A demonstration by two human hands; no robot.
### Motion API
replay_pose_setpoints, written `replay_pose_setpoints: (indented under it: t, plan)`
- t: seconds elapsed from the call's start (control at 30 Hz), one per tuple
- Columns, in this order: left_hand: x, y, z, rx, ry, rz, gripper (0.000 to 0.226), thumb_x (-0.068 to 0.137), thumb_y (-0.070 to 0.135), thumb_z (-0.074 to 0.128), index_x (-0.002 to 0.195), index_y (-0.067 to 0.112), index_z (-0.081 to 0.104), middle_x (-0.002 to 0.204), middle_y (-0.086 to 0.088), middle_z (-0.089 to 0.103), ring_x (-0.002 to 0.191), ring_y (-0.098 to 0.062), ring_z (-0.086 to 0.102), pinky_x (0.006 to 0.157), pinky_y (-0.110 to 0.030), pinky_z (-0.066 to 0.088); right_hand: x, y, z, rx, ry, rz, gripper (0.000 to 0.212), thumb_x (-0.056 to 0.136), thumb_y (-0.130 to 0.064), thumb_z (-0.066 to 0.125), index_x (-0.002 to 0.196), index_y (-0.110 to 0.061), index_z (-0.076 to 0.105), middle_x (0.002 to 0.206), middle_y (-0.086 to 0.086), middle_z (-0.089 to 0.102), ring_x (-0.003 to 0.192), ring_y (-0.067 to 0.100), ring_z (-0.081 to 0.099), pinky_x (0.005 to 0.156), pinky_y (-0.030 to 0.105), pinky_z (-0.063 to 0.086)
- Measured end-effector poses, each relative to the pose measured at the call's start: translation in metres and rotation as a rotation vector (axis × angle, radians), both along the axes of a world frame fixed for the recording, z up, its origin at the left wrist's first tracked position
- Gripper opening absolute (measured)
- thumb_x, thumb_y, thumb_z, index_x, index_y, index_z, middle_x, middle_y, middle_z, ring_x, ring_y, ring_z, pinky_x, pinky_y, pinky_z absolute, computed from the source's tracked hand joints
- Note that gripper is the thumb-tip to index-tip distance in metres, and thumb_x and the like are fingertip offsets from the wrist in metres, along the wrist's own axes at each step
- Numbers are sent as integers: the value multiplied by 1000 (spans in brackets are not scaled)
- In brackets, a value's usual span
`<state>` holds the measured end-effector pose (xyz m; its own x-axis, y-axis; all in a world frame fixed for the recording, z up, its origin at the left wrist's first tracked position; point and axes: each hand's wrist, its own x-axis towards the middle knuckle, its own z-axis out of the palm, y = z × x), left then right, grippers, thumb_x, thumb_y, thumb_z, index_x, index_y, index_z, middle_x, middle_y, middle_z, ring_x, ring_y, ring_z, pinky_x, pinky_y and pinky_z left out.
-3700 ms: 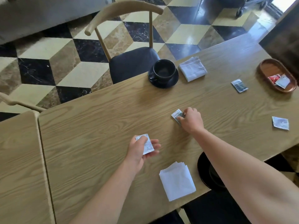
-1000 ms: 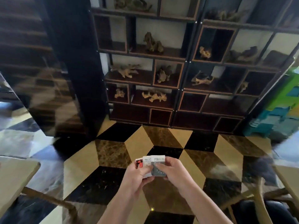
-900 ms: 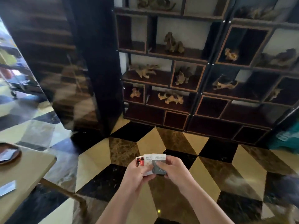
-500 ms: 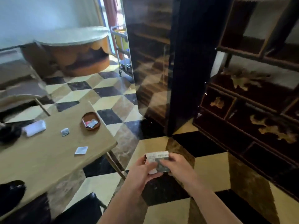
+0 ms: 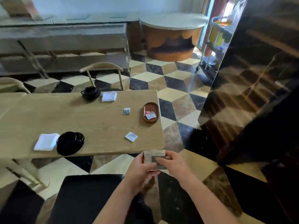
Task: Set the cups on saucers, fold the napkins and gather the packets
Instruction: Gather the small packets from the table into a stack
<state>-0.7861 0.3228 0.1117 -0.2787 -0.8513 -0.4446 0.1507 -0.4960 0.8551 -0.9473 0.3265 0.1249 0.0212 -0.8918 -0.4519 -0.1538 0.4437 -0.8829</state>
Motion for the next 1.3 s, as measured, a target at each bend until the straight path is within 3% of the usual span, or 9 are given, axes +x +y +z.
replay_pose_setpoints:
  t: [0.13,0.27,0.4,0.5,0.67,0.8,0.97,1.1,1.3]
  plan:
    - [21,-61,-32,92,16,104,33,91,-5,63,121,7,65,108,-12,78,96,-26,76,71,-30,59,23,-73,-26,104,57,74,13,91,-20,73,102,-27,75,90,-13,79,83,4,75,71,18,56]
    - [37,-106,-58,226,23,181,31,94,-6,57,120,7,67,109,-15,77,100,-32,75,77,-39,61,44,-132,-44,213,161,170,13,89,-23,73,101,-28,76,79,-12,77,64,-1,70,51,12,47]
    - [57,-149,-85,357,49,297,30,95,-7,55,121,6,65,107,-18,77,94,-31,76,70,-37,62,60,-190,-70,290,246,180,26,93,-44,64,93,-20,73,70,-10,72,56,2,63,51,18,43]
    - [72,-172,-105,477,55,488,33,94,-12,52,123,1,61,104,-24,76,85,-33,75,61,-36,61,69,-229,-100,307,334,116,34,100,-41,53,92,-12,70,81,2,71,61,13,62,55,26,48]
    - [83,-198,-137,582,-27,764,35,90,-13,52,120,0,61,101,-22,74,82,-33,72,67,-37,60,103,-282,-150,128,675,384,21,93,-38,58,98,-18,63,100,-1,66,88,24,61,67,32,42]
    - [85,-213,-144,610,-70,917,30,90,-13,48,106,7,64,86,-13,75,69,-25,73,54,-30,59,127,-307,-179,-13,799,604,39,89,-48,64,113,-18,55,115,2,58,99,30,64,69,33,39]
    - [87,-226,-154,631,-52,1043,31,90,-15,48,109,5,63,96,-17,72,79,-30,71,73,-41,59,134,-332,-192,-12,888,772,31,88,-34,70,106,-16,53,107,6,64,95,33,66,66,32,42]
    - [93,-240,-158,641,-78,1049,34,90,-15,44,111,4,62,104,-20,70,85,-32,69,77,-41,58,131,-350,-194,229,701,710,11,87,-20,62,92,-11,63,89,5,67,77,24,62,56,28,42]
    - [100,-272,-165,675,-16,833,32,90,1,50,112,6,72,105,-17,77,87,-25,72,72,-36,59,134,-377,-182,517,147,526,23,82,-22,77,94,-2,73,73,2,64,52,7,52,41,20,30]
